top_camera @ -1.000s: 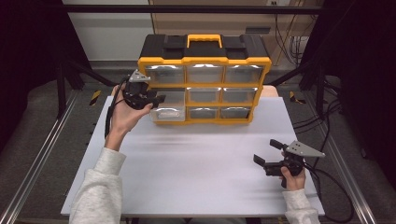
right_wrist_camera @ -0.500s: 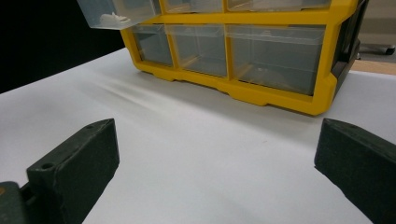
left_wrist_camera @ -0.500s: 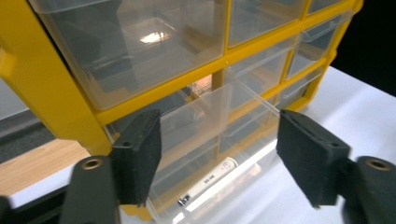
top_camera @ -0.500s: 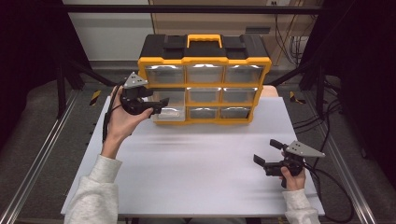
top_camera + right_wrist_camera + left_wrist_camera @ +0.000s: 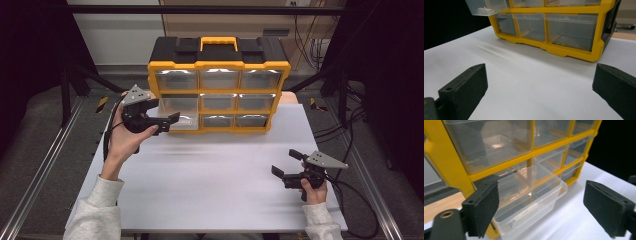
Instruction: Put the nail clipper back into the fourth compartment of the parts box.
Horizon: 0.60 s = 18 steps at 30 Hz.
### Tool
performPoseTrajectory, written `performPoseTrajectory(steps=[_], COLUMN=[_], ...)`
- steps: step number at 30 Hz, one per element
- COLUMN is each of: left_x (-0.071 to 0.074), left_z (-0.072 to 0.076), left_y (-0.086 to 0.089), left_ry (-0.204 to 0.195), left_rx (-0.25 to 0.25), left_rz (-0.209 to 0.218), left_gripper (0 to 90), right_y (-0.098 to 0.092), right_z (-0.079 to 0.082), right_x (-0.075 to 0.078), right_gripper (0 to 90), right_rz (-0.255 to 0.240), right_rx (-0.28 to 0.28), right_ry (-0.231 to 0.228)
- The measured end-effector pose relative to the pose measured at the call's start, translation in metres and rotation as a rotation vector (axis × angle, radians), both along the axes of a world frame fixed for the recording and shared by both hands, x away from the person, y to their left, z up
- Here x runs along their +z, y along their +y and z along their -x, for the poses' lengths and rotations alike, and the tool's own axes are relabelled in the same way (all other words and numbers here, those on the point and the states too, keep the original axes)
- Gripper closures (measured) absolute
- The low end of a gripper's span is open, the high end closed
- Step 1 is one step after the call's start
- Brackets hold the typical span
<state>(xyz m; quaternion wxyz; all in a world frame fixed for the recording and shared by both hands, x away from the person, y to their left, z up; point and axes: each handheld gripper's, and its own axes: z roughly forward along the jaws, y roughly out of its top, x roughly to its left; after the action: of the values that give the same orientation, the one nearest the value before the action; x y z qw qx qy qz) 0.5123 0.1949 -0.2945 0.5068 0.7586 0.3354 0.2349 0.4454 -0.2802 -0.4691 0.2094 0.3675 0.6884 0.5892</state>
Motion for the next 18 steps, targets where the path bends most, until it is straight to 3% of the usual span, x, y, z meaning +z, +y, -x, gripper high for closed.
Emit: performPoseTrajectory(steps=[11, 18], left_x=[-0.008, -0.019], left_z=[0.019, 0.031], left_y=[0.007, 0.013], left_ry=[-0.046, -0.051], left_rx=[-0.002, -0.018], left_rz=[0.017, 0.033], left_gripper=[5.4, 4.5], right_y=[0.000, 0.000], right_z=[0.000, 0.000], right_x=[0.000, 0.000], right_gripper=[0.2, 0.2], right_rz=[-0.003, -0.002], right_rx=[0.000, 0.000], right_ry=[0.007, 0.006])
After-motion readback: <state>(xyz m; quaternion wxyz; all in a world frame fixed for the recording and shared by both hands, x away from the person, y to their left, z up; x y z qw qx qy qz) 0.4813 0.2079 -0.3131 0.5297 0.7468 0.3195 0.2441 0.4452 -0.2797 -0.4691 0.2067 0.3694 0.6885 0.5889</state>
